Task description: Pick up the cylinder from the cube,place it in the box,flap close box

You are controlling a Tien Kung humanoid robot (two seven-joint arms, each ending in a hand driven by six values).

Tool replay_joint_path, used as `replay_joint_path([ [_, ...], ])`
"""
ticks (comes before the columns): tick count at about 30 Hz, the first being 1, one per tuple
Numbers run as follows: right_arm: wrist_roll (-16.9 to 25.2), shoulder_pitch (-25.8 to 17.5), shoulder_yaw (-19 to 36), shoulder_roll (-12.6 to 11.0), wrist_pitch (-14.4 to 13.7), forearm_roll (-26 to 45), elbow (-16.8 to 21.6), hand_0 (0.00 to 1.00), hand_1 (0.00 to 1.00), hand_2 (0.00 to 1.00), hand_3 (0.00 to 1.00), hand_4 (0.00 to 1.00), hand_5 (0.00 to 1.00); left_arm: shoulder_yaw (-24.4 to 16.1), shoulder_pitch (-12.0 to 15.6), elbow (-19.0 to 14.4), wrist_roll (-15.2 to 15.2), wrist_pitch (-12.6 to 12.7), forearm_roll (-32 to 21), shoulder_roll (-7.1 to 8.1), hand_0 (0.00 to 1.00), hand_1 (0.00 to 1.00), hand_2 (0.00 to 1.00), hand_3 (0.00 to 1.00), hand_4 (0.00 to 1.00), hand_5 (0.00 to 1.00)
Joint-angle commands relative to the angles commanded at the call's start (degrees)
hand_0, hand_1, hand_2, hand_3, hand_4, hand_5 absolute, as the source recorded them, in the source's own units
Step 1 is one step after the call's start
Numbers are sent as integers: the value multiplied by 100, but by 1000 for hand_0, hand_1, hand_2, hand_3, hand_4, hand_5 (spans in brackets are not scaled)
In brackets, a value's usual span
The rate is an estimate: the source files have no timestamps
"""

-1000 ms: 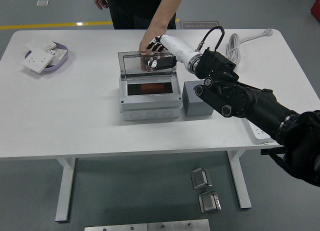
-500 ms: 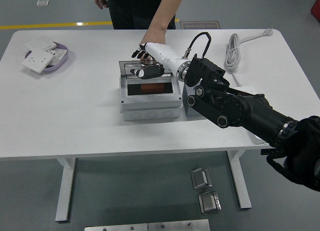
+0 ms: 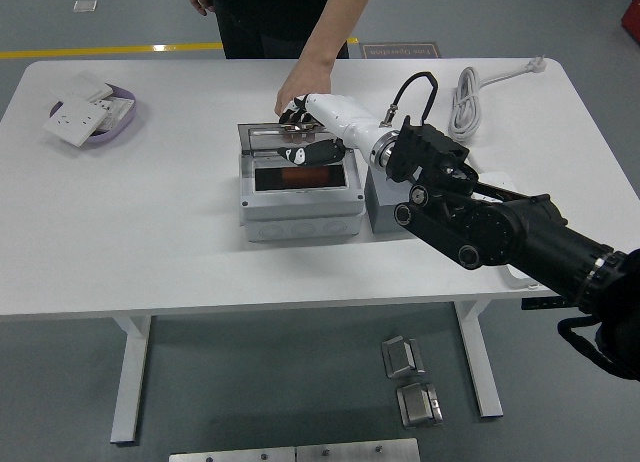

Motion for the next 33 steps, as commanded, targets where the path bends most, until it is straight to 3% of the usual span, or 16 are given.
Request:
replay_joint_path([
  [13,-180,-303,72,-358,-42,-199,790,752,696,707,712,725,412,-73,27,0,-6,41,118,-31,585,627,579,580,622,241],
  [33,-179,-623,147,-575,-129,-210,1144,742,700,713,722,711,394,-74,41,0,-40,96,166,-62,584,627,578,577,599,223],
])
